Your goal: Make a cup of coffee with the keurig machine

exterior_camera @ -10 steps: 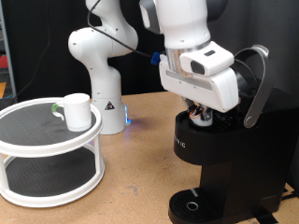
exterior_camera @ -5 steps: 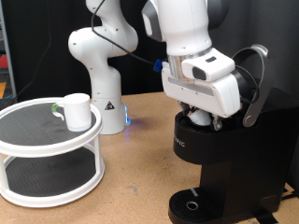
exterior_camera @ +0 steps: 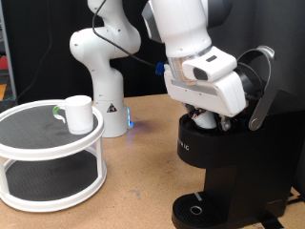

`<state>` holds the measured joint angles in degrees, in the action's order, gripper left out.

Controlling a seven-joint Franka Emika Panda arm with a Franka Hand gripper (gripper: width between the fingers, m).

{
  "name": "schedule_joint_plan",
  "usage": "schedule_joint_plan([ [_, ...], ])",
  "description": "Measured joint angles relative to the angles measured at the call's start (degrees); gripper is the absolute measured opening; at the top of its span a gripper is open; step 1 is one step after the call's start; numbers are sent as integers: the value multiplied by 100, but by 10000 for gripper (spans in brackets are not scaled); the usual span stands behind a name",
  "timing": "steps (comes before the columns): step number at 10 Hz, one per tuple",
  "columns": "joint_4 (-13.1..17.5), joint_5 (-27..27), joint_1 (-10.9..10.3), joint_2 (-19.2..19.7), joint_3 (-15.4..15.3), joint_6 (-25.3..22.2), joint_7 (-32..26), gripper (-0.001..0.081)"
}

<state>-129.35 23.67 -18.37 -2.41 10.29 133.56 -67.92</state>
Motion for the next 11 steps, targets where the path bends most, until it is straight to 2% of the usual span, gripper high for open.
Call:
schedule_joint_plan([
  [3,-15,349,35,-225,63,-71,-300,806],
  [5,-13,378,43,-427,130,-339,-325,806],
  [8,68,170,83,-677,248,-1312,-384,806],
  [11,-31,-82,103,-861,265,-1484,-390,806],
])
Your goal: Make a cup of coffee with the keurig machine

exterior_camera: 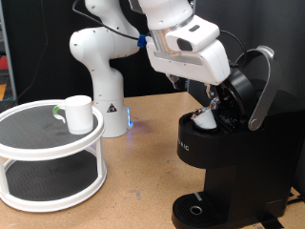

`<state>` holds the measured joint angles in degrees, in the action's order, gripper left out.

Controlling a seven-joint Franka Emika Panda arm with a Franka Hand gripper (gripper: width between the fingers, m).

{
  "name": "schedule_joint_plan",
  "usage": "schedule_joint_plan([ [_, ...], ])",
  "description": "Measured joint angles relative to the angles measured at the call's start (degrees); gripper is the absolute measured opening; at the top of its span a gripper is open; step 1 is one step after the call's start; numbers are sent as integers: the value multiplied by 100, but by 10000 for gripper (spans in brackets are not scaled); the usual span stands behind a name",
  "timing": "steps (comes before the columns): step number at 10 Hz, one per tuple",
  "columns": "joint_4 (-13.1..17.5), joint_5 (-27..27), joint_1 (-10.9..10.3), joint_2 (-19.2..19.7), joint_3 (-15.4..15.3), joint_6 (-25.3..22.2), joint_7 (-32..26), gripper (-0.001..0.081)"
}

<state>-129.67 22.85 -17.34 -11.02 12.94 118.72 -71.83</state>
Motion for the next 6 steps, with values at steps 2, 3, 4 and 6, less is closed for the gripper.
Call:
schedule_joint_plan([
  [2,-52,-106,8,-43,0,-3,12,806],
  [3,-75,-170,8,-46,-1,-8,28,806],
  [4,-104,-249,8,-47,-5,-8,52,806],
  [6,-190,-360,8,-47,-18,12,113,806],
])
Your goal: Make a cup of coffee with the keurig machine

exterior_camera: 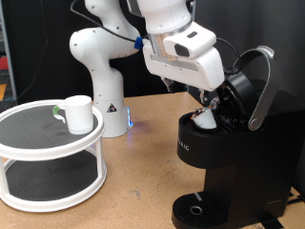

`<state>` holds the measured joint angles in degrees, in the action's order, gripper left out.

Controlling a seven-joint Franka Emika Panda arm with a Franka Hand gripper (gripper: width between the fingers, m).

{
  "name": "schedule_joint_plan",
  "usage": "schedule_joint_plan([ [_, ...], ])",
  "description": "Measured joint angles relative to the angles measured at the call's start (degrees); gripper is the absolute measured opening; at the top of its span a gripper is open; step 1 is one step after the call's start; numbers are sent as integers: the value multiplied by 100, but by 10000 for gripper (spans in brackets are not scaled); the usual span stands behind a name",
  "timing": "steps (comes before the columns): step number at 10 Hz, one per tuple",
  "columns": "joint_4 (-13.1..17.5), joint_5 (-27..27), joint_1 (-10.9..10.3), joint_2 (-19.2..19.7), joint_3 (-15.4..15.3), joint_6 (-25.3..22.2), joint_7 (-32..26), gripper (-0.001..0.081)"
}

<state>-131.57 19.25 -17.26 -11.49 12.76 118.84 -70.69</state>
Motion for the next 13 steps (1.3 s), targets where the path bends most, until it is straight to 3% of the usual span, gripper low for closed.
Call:
schedule_joint_plan([
  [5,-160,-23,0,0,-12,189,21,806],
  [13,-171,32,-5,54,-69,354,149,806],
])
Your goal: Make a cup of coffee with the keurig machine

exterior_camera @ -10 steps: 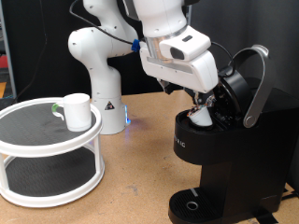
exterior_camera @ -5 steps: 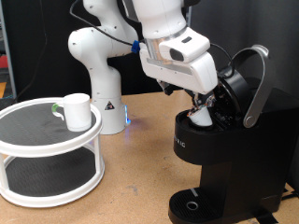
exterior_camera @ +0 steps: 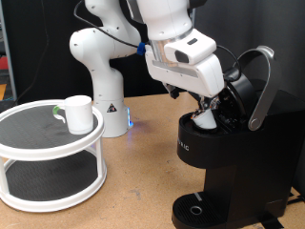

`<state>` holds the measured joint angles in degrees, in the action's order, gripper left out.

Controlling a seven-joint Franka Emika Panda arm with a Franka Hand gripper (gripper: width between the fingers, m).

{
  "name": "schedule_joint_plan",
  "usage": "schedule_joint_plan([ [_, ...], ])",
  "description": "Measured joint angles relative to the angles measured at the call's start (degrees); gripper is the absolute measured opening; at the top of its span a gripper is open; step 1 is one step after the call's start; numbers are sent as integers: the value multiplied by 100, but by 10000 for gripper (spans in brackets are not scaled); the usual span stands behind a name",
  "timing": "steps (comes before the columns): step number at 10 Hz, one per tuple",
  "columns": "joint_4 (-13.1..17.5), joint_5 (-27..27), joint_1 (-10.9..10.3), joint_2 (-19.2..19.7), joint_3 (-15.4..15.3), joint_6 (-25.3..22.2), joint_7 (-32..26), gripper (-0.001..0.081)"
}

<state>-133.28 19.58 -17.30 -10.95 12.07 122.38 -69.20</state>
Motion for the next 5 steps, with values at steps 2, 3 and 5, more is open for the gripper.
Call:
schedule_joint_plan([
  [2,-27,-24,0,46,-15,88,14,806],
  [3,-51,-27,0,47,-30,152,15,806],
  [5,-162,-19,0,64,-72,292,17,806],
])
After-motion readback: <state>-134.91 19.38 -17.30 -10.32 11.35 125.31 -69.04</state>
